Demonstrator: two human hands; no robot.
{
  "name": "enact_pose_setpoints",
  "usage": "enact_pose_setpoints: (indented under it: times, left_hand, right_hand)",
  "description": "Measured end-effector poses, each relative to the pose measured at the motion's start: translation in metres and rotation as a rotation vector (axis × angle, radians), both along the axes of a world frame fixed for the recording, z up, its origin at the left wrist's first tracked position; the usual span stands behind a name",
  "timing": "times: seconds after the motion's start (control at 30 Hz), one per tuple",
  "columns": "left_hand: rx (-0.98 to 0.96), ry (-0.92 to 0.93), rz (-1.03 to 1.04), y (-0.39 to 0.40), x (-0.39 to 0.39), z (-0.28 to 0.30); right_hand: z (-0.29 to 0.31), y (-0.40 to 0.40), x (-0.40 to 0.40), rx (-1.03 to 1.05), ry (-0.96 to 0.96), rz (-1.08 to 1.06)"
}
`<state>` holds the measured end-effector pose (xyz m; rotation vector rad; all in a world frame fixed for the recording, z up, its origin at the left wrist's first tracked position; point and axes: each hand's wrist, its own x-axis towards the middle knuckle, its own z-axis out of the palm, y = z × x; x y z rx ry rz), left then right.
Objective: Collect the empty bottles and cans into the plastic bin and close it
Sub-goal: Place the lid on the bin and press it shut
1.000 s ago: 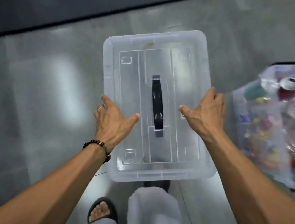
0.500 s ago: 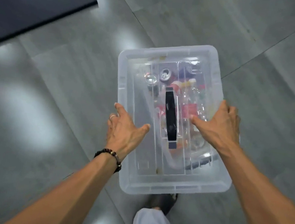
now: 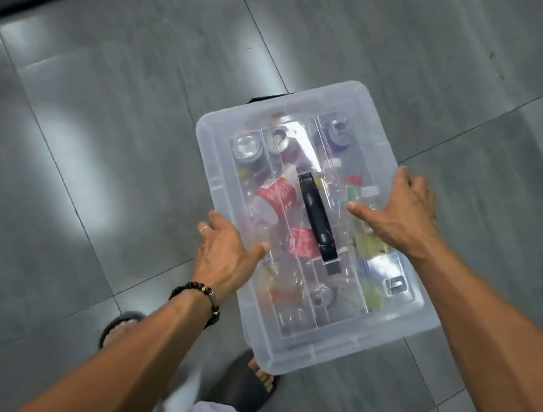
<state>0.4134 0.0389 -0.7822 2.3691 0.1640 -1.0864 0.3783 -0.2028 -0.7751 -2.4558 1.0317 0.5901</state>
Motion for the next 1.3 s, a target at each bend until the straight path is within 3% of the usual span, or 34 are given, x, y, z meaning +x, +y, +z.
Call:
enact_pose_setpoints:
  times: [0.27,0.47,0.63,0.87,1.03,1.23,1.3]
  left_hand:
    - [-0.103,0.053,-0.067,-0.007,0.01,-0.011]
    - [-0.153,-0.093,-0.179,0.003,0.032,-0.014]
    - [-0.131,0.008,-0.213,0.011,0.059,-0.017]
    - [-0.213,0.001,-0.255,0.001,0.081,-0.023]
    - [-0.177,0.042,-0.367,-0.003,0.099,-0.025]
    - [-0.052,0.138,-0.262,-0.001,0.101,-0.029]
    - [0.023,0.11,-0.33,-0.005,0.103,-0.025]
  right_hand:
    - [-0.011,-0.015,-0.002,0.095,0.067,-0.04]
    - [-0.015,-0.023,-0.006,0.097,0.059,-0.06]
    - [-0.01,-0.01,-0.002,0.11,0.079,-0.083]
    - [-0.015,-0.017,-0.001,0.23,0.03,-0.237]
    - [-0.023,-0.017,-0.004,0.252,-0.005,-0.293]
    - [-0.034,-0.009,-0.007,0.266,-0.039,-0.373]
    - [-0.035,-0.008,-0.004,0.241,-0.032,-0.364]
